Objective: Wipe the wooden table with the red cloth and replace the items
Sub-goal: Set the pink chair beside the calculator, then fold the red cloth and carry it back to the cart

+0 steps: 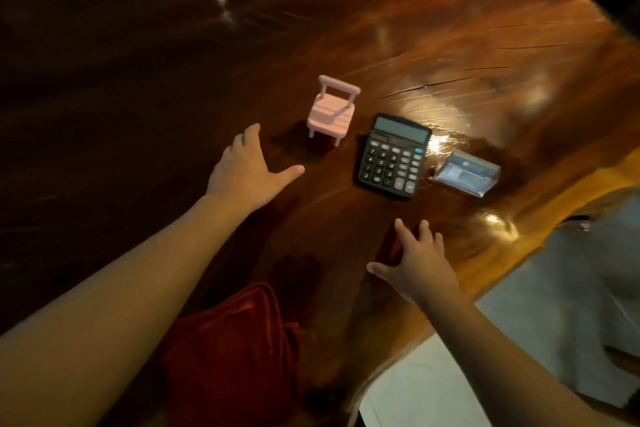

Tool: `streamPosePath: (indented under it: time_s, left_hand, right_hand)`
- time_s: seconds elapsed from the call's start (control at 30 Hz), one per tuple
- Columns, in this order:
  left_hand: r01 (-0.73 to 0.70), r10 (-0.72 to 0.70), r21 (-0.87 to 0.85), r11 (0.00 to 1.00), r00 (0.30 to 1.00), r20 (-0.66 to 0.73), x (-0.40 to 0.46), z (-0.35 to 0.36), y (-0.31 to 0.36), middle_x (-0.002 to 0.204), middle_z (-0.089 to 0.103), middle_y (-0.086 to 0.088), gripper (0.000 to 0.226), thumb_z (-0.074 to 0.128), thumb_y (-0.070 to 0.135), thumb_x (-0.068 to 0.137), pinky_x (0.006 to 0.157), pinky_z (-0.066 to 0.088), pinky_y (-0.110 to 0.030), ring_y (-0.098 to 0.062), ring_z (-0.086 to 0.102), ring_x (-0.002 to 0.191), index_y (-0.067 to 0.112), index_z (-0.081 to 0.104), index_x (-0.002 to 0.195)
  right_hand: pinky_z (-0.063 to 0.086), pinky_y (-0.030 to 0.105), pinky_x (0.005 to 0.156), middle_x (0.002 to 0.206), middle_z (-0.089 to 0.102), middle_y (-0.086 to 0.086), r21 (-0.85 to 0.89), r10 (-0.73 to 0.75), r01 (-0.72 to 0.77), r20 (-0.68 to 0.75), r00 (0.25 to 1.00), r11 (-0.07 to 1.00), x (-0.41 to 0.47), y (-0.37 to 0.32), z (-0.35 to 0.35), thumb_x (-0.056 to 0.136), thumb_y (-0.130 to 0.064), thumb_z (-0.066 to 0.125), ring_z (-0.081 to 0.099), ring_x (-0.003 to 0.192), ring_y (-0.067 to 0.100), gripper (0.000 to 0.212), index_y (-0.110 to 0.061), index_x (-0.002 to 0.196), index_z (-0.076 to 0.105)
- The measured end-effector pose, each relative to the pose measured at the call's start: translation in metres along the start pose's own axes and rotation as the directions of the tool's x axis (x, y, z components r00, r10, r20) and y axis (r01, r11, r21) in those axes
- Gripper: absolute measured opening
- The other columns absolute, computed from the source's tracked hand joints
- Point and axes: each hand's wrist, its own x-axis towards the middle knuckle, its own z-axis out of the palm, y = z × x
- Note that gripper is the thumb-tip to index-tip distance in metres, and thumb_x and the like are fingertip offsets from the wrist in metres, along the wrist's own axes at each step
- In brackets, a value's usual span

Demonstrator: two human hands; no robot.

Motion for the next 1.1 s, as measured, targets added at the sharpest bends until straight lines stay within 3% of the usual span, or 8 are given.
streamPosePath:
  time_s: [0.17,0.3,0.43,0.53,0.63,0.77,0.93,1.1]
  left_hand:
    - [-0.040,0.036,0.040,0.998,0.996,0.085,-0.050,-0.017,-0.065,0.148,0.043,-0.005,0.104,0.062,0.081,0.066,0.099,0.046,-0.050,-0.027,0.044,0.132,0.026,0.030,0.148]
    - [-0.024,0.018,0.046,0.999,0.992,0.128,-0.095,-0.019,-0.114,0.140,0.049,-0.002,0.094,0.058,0.083,0.067,0.094,0.047,-0.046,-0.024,0.048,0.126,0.030,0.040,0.142]
    - [0.027,-0.032,0.028,0.999,0.978,0.204,-0.140,-0.009,-0.155,0.137,0.051,0.000,0.084,0.060,0.078,0.070,0.093,0.049,-0.044,-0.022,0.049,0.123,0.031,0.045,0.138]
    - [0.115,-0.118,0.025,0.993,0.962,0.246,-0.170,0.002,-0.173,0.139,0.049,-0.003,0.086,0.062,0.076,0.071,0.093,0.048,-0.041,-0.025,0.048,0.124,0.027,0.044,0.140]
    - [0.319,-0.313,0.014,0.948,0.918,0.244,-0.194,0.014,-0.181,0.136,0.050,-0.011,0.092,0.065,0.074,0.070,0.090,0.051,-0.042,-0.030,0.053,0.119,0.016,0.044,0.139]
    - [0.525,-0.484,-0.011,0.851,0.794,0.368,-0.213,0.024,-0.177,0.100,0.064,-0.005,0.077,0.063,0.074,0.072,0.056,0.046,-0.032,-0.022,0.062,0.082,0.012,0.061,0.117]
    - [0.521,-0.445,-0.163,0.838,0.825,0.349,-0.221,0.040,-0.171,0.084,0.058,0.002,0.048,0.070,0.056,0.080,0.053,0.039,-0.030,-0.015,0.055,0.070,0.015,0.062,0.102]
    - [0.452,-0.334,-0.295,0.842,0.866,0.372,-0.223,0.048,-0.177,0.103,0.068,-0.006,0.028,0.066,0.038,0.087,0.074,0.050,-0.034,-0.023,0.063,0.088,0.014,0.068,0.101]
  right_hand:
    - [0.042,0.051,0.107,0.161,0.033,0.008,-0.028,-0.124,0.121,-0.124,0.984,0.992,-0.022,-0.028,-0.002,0.088,-0.056,0.068,0.032,0.144,0.034,0.043,-0.032,0.124,0.062]
    - [0.047,0.045,0.100,0.148,0.045,0.004,0.002,-0.301,0.305,-0.155,0.941,0.952,-0.048,-0.060,0.014,0.101,-0.037,0.056,0.042,0.134,0.029,0.018,-0.027,0.108,0.070]
    - [0.052,0.040,0.093,0.137,0.048,-0.003,0.039,-0.408,0.410,-0.046,0.912,0.911,-0.075,-0.092,0.034,0.098,-0.021,0.046,0.051,0.120,0.022,0.027,-0.033,0.112,0.065]
    - [0.056,0.030,0.071,0.126,0.054,-0.004,0.098,-0.410,0.405,0.029,0.912,0.909,-0.094,-0.109,0.054,0.094,-0.043,0.053,0.060,0.090,0.008,0.032,-0.032,0.123,0.062]
    - [0.049,0.025,0.075,0.131,0.058,0.000,0.204,-0.313,0.288,0.101,0.944,0.936,-0.108,-0.118,0.076,0.085,-0.064,0.062,0.062,0.101,0.015,0.068,-0.023,0.139,0.053]
    - [0.057,0.034,0.078,0.120,0.064,0.001,0.279,-0.136,0.098,0.120,0.983,0.955,-0.122,-0.128,0.093,0.075,-0.074,0.068,0.064,0.104,0.021,0.088,-0.016,0.139,0.050]
    - [0.053,0.033,0.068,0.090,0.055,-0.012,0.310,-0.068,0.032,0.108,0.992,0.950,-0.136,-0.146,0.104,0.072,-0.074,0.072,0.057,0.080,0.012,0.078,-0.017,0.123,0.055]
    - [0.056,0.042,0.090,0.114,0.071,0.003,0.352,-0.033,-0.002,0.094,0.995,0.936,-0.138,-0.148,0.109,0.088,-0.046,0.074,0.066,0.105,0.023,0.049,-0.014,0.124,0.066]
